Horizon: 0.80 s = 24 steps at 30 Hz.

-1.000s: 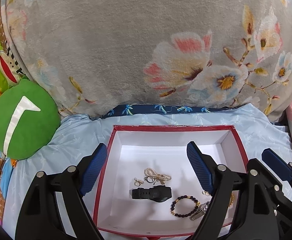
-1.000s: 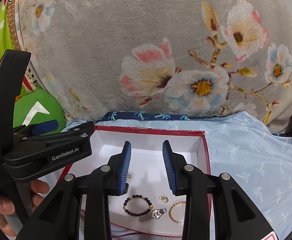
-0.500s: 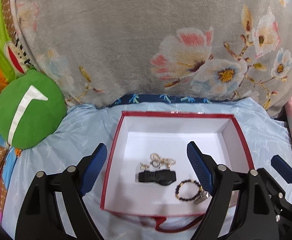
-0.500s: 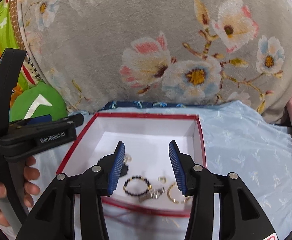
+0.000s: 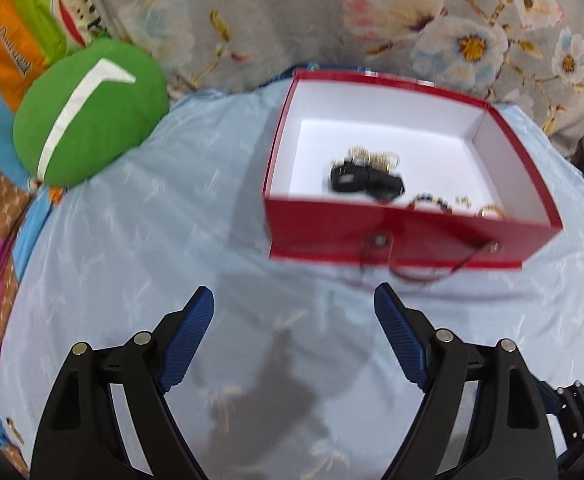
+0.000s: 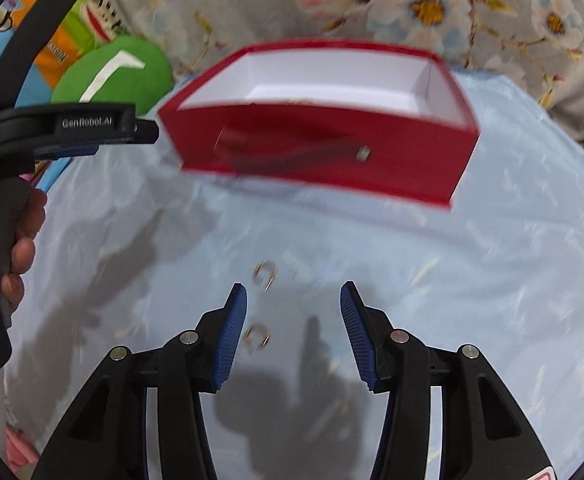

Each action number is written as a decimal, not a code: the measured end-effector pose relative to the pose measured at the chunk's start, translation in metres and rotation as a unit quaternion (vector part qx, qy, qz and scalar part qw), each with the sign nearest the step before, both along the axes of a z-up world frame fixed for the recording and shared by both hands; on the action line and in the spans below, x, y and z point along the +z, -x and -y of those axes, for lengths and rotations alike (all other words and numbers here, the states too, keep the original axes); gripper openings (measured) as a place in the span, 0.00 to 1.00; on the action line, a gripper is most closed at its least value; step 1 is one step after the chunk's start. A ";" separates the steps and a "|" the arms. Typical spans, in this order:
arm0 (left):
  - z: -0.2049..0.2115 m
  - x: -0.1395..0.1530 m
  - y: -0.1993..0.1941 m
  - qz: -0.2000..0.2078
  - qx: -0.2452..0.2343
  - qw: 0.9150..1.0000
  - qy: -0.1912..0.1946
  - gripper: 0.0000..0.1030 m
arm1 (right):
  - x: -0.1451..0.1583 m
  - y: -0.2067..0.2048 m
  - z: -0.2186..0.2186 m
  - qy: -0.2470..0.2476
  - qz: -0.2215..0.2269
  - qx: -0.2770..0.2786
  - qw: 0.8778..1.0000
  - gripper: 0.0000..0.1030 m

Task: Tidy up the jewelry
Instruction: 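Move both open tools back over the two gold hoop earrings, then grasp a gold hoop earring with the right tool while the left tool grasps the other hoop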

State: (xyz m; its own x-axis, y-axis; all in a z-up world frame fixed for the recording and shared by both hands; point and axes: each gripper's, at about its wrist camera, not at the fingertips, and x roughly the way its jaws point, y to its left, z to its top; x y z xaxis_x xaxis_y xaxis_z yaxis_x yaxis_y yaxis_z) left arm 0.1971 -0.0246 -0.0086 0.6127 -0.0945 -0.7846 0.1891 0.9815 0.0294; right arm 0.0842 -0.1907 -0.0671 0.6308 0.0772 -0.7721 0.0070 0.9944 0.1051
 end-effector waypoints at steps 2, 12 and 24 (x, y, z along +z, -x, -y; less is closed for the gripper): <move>-0.006 -0.010 0.009 -0.011 0.001 1.000 -0.006 0.78 | -0.014 0.006 -0.010 0.001 -0.014 0.009 1.000 0.47; -0.025 -0.036 0.036 -0.045 0.005 0.999 -0.009 0.78 | -0.035 0.003 -0.027 0.018 -0.026 0.013 0.999 0.40; -0.009 -0.042 0.041 -0.060 -0.025 0.998 0.000 0.78 | -0.040 0.002 -0.020 0.022 -0.023 -0.005 0.999 0.13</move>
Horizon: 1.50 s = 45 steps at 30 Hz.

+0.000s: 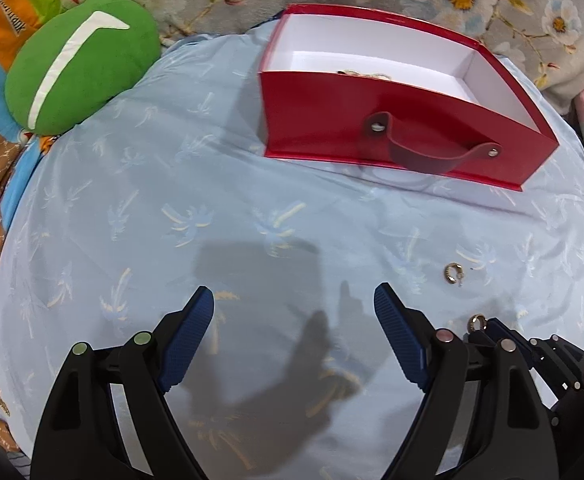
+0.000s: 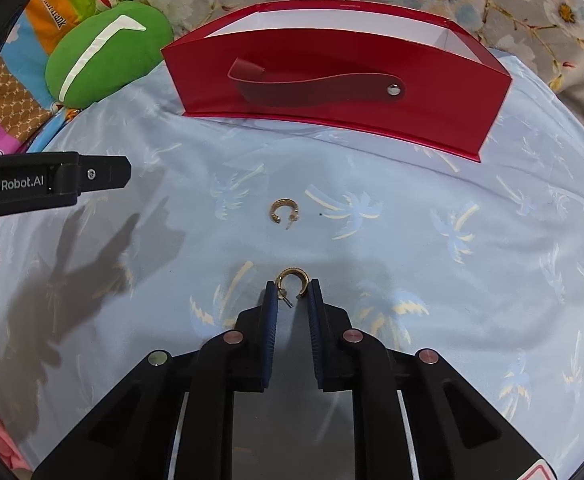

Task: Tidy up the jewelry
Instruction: 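Grasp a gold hoop earring with the right tool while the left tool grasps the other hoop, then carry the hoop with the right tool into the red box while the left tool drops its hoop there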

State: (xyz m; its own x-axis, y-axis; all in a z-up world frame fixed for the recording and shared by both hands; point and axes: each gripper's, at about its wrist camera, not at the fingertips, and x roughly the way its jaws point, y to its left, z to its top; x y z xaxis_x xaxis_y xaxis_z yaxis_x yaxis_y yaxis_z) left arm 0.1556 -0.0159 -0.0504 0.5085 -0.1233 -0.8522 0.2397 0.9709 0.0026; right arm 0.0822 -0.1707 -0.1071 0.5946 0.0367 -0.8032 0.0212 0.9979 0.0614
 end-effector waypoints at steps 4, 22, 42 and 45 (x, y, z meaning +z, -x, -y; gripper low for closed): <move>0.026 -0.001 0.003 -0.002 -0.033 0.999 0.006 0.78 | 0.004 0.011 0.016 -0.004 0.001 -0.022 1.000 0.13; 0.121 -0.041 0.003 -0.016 -0.072 0.997 -0.013 0.45 | 0.021 0.044 0.073 -0.018 0.005 -0.083 0.996 0.13; 0.084 0.013 0.015 0.022 -0.059 0.998 0.017 0.17 | 0.059 0.037 0.061 -0.028 0.056 -0.064 0.996 0.13; 0.070 0.029 0.017 0.035 -0.052 0.998 0.021 0.17 | 0.071 0.034 0.057 -0.026 0.070 -0.058 0.995 0.13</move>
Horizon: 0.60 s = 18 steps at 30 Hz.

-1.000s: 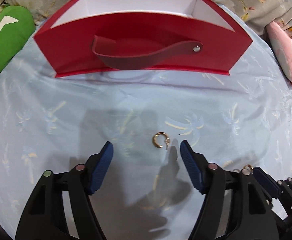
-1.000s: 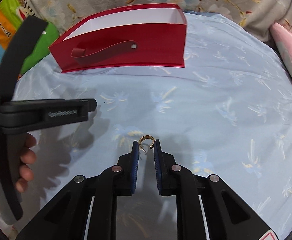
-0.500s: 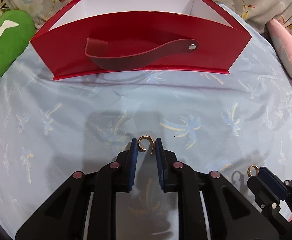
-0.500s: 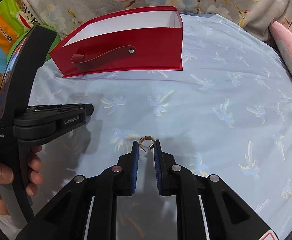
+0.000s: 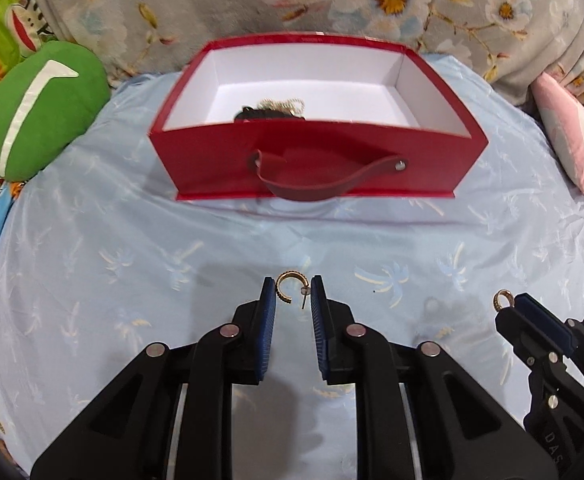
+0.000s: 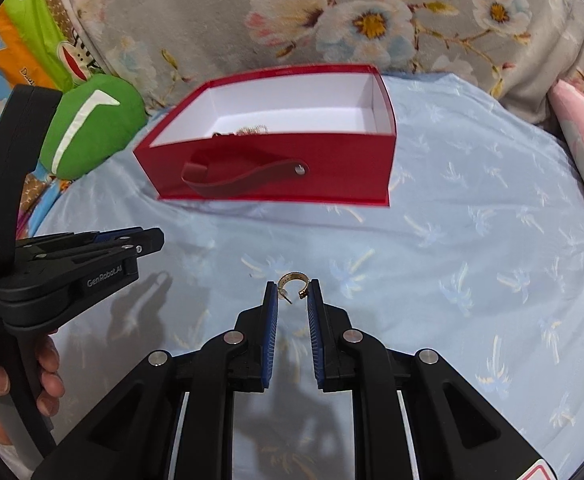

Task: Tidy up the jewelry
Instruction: 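Carry the hoop with the right tool into the red box while the left tool drops its hoop there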

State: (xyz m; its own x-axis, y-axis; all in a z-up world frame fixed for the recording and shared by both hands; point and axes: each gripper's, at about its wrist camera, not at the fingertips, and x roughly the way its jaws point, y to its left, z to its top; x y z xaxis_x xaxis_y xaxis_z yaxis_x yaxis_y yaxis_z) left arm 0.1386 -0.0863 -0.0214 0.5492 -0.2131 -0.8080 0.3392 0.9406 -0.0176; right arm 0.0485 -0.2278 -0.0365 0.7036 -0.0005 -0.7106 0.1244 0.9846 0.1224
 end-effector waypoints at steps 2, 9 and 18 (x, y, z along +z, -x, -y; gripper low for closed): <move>-0.005 0.008 0.002 0.008 0.004 1.000 0.003 0.17 | 0.007 -0.002 -0.002 0.001 0.009 0.003 1.000 0.13; -0.020 0.040 0.001 0.047 0.015 0.999 0.011 0.17 | 0.038 -0.007 -0.008 0.007 0.047 0.012 0.999 0.13; -0.029 0.090 -0.013 0.107 0.027 0.994 0.025 0.17 | 0.087 -0.024 -0.008 0.020 0.109 0.018 0.994 0.13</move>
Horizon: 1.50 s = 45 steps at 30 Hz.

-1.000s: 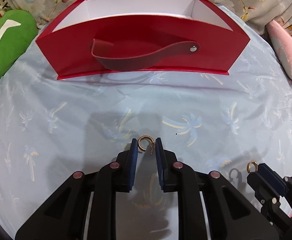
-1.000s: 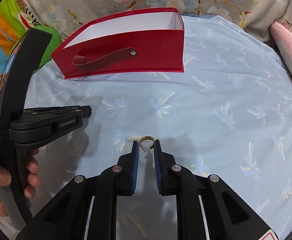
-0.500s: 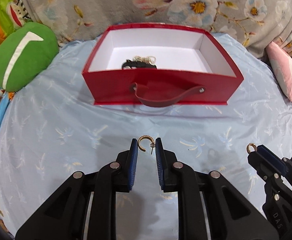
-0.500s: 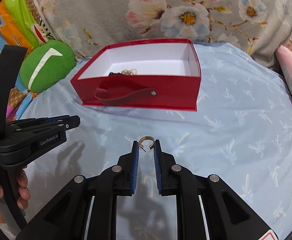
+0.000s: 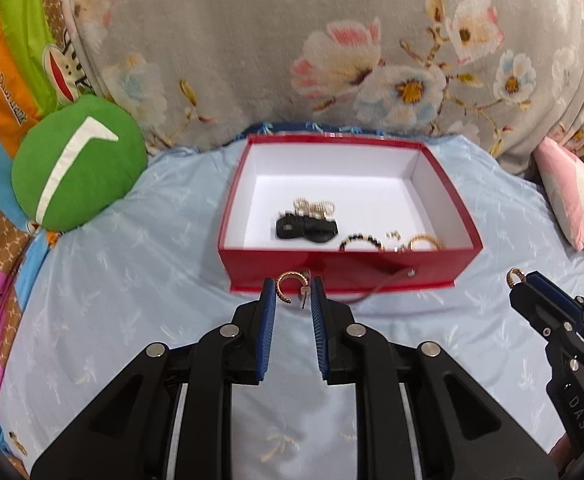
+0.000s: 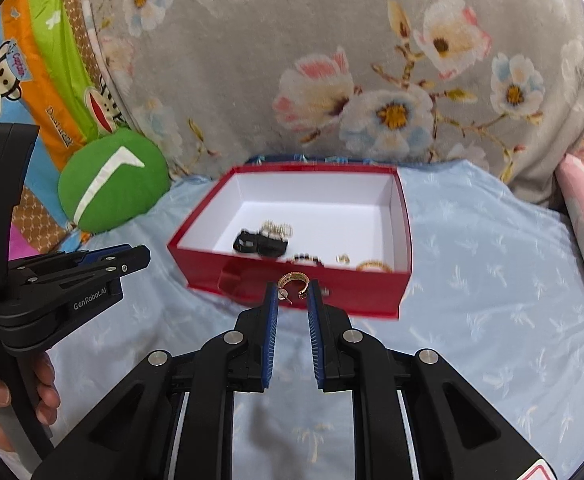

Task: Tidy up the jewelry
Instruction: 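Carry the hoop with the right tool into the red box while the left tool drops its hoop there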

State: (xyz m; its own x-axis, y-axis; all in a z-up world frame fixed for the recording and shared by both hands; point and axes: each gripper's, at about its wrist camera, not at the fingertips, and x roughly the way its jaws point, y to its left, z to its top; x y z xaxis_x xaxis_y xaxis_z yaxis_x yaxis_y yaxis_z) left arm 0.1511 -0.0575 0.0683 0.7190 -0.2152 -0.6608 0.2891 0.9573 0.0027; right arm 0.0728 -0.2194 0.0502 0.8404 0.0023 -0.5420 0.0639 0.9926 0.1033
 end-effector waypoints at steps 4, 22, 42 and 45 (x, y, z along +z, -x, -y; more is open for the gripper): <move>0.002 0.019 -0.010 0.025 0.003 1.000 0.005 0.17 | 0.020 -0.010 0.000 0.007 0.026 0.002 1.000 0.13; 0.020 0.072 -0.049 0.086 -0.001 0.996 0.021 0.17 | 0.078 -0.059 0.010 0.019 0.094 -0.002 0.995 0.13; 0.042 0.059 -0.115 0.068 0.001 0.998 0.019 0.17 | 0.059 -0.120 0.039 0.006 0.069 -0.017 0.997 0.13; 0.045 0.055 -0.122 0.063 0.003 0.998 0.017 0.17 | 0.055 -0.126 0.041 0.006 0.064 -0.017 0.998 0.13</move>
State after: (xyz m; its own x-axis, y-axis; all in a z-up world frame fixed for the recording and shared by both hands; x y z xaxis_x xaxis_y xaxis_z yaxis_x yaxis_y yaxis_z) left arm 0.2730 -0.1023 0.1232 0.7967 -0.2314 -0.5583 0.2831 0.9591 0.0066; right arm 0.1990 -0.2605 0.1048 0.9019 -0.0326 -0.4307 0.0845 0.9912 0.1018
